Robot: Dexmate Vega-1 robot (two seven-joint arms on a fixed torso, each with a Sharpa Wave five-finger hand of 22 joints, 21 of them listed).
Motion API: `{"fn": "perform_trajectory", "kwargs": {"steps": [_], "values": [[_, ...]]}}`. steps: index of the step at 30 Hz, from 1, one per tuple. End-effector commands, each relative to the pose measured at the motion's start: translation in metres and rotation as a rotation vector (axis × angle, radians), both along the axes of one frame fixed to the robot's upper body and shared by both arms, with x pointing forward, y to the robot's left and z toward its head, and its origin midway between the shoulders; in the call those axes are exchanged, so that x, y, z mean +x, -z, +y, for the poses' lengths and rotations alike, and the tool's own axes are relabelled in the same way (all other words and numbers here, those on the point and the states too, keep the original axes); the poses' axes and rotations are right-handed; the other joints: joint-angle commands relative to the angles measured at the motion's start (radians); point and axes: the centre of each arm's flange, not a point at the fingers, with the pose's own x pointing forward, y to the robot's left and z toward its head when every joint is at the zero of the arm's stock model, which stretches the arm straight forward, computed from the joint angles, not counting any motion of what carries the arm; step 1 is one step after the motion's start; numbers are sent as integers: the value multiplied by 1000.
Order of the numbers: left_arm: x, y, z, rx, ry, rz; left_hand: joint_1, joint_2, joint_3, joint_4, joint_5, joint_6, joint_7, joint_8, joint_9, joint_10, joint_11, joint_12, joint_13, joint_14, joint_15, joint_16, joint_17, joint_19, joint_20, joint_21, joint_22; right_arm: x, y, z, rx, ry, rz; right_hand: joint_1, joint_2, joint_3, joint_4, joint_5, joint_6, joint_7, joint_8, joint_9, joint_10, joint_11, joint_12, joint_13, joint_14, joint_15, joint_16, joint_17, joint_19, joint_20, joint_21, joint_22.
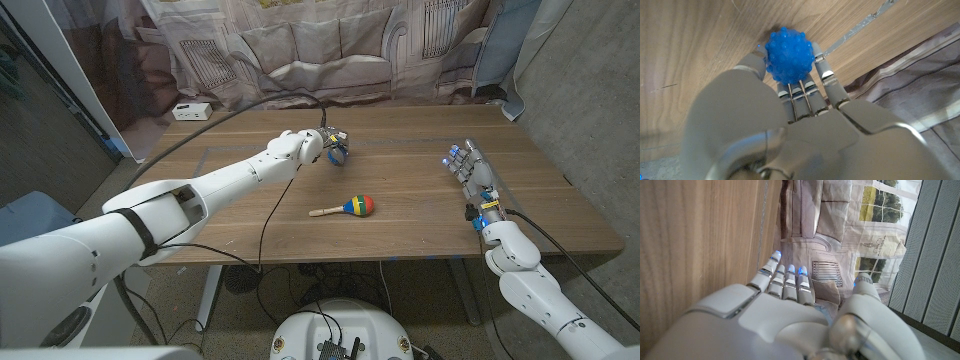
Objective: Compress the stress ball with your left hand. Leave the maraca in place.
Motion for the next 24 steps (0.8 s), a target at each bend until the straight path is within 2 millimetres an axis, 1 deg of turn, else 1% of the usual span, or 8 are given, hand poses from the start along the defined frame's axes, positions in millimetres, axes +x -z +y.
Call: {"fn": "perform_trajectory", "kwargs": {"steps": [1, 5, 15, 18, 20, 22, 23, 24], "values": [[7, 4, -4, 18, 0, 27, -12, 1, -2, -5, -6, -11, -2, -4, -2, -8, 0, -1, 2, -12, 4, -4, 2, -15, 11, -12, 1, 0, 2, -3, 6, 5, 4, 9, 0, -6, 0, -2, 11, 0, -2, 3, 5, -1, -1, 3, 9, -2, -5, 6, 1, 3, 3, 4], [9, 5, -5, 21, 2, 35, -15, 6, -3, -6, -6, -17, 1, -5, -5, -22, 2, -4, 2, -29, 10, -5, 4, -21, 27, -17, 1, 0, 2, -3, 6, 4, 5, 9, 0, -6, 0, -2, 12, 0, -1, 3, 6, -1, -1, 3, 9, -3, -5, 6, 2, 3, 3, 4], [11, 5, -5, 19, -6, 31, -28, 10, -7, -5, -7, -33, 0, -6, -10, -46, 3, -7, 2, -54, 23, -7, 5, -48, 53, -34, 0, 1, 1, -3, 7, 2, 4, 9, 0, -6, 0, -2, 12, -1, -1, 3, 6, -1, -1, 3, 9, -1, -5, 6, 1, 2, 3, 4], [11, 4, -3, 15, -8, 27, -31, 10, -9, -9, -7, -46, 1, -9, -13, -63, -1, -11, 0, -80, 37, -13, 5, -62, 60, -43, 0, 1, 1, -3, 7, 2, 4, 9, 1, -6, 0, -2, 11, 0, -2, 3, 6, -3, -1, 3, 9, -2, -5, 6, 1, 2, 3, 4], [11, 4, -3, 13, -11, 26, -37, 9, -13, -9, -8, -53, 0, -10, -15, -84, 3, -16, -1, -92, 40, -13, 5, -75, 65, -50, 0, 2, 1, -3, 7, 1, 3, 9, 1, -6, 0, -2, 11, 0, -2, 3, 6, -3, -1, 3, 9, -2, -5, 6, 2, 2, 4, 4], [11, 4, -2, 9, -12, 21, -42, 9, -18, -10, -9, -65, 3, -10, -18, -109, 15, -19, -2, -122, 57, -17, 6, -87, 66, -59, 0, 2, 1, -3, 6, 0, 3, 9, 1, -6, 0, -2, 11, 0, -2, 3, 6, -2, -1, 3, 9, -2, -5, 6, 1, 2, 3, 4], [11, 4, -2, 8, -12, 19, -47, 11, -21, -10, -10, -72, 8, -11, -19, -121, 23, -19, -2, -132, 59, -16, 6, -100, 69, -67, 0, 2, 1, -3, 6, 0, 3, 9, 1, -6, 0, -2, 11, 0, -2, 3, 7, -3, -1, 3, 8, -2, -6, 6, 2, 2, 4, 4], [11, 4, -2, 8, -12, 19, -49, 9, -23, -11, -10, -78, 9, -12, -20, -128, 23, -19, -3, -144, 61, -18, 6, -111, 69, -73, 0, 2, 1, -3, 7, -1, 3, 9, 1, -6, 0, -2, 11, 0, -2, 3, 7, -2, -1, 3, 9, -2, -5, 6, 2, 2, 4, 4]]}}
